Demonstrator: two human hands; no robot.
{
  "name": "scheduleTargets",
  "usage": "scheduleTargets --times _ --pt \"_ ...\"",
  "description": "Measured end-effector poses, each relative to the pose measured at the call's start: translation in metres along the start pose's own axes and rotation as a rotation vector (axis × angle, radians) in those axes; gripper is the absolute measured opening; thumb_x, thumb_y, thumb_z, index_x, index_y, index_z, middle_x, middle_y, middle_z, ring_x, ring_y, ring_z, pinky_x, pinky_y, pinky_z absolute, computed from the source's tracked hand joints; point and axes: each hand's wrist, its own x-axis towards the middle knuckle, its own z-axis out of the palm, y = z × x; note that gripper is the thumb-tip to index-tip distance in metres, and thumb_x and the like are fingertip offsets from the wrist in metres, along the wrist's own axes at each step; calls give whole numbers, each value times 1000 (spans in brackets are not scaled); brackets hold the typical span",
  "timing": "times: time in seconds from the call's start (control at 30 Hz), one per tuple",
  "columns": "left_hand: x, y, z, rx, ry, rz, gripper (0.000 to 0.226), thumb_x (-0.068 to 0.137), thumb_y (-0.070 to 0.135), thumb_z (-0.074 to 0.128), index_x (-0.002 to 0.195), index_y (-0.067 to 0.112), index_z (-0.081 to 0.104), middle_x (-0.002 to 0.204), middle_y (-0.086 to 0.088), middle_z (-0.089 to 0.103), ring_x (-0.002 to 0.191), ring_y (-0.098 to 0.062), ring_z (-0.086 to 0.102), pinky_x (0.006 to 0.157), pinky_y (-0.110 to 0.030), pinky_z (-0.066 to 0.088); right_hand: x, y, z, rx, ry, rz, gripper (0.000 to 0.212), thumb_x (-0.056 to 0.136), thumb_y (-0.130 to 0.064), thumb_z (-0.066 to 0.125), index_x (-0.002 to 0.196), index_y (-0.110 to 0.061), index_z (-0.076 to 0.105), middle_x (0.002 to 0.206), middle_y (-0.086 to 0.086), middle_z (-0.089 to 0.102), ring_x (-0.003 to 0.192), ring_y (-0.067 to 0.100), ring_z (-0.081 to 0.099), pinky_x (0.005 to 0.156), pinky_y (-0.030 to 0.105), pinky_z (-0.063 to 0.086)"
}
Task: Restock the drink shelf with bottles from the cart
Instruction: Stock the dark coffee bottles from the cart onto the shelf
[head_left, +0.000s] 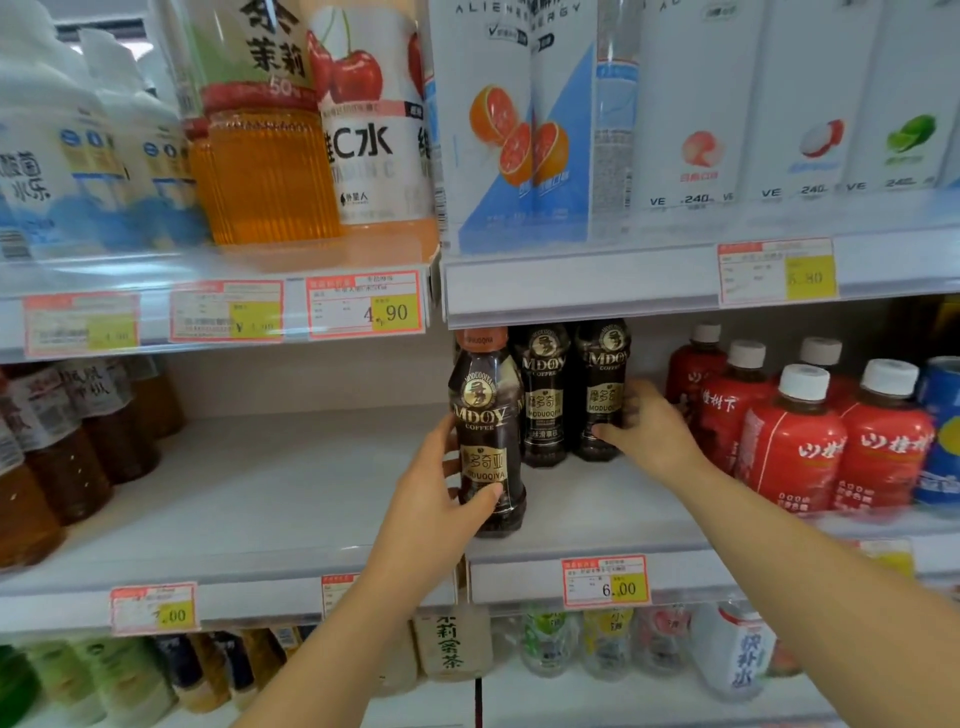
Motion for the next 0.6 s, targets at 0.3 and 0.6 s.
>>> scheduleTargets --times 0.3,0.6 --pt "16 9 46 58 -1 69 78 72 28 78 136 35 34 124 12 54 107 -7 56 94 -38 49 -82 1 -59 -590 -431 -75 39 90 -49 50 112 -21 64 115 -3 65 99 14 60 90 35 48" --pt "43 26 107 83 37 138 75 68 32 81 131 26 39 120 4 51 104 -14 57 91 -38 49 -97 4 -69 -793 -428 -238 51 89 -51 51 134 -27 48 144 -13 43 128 9 44 101 25 37"
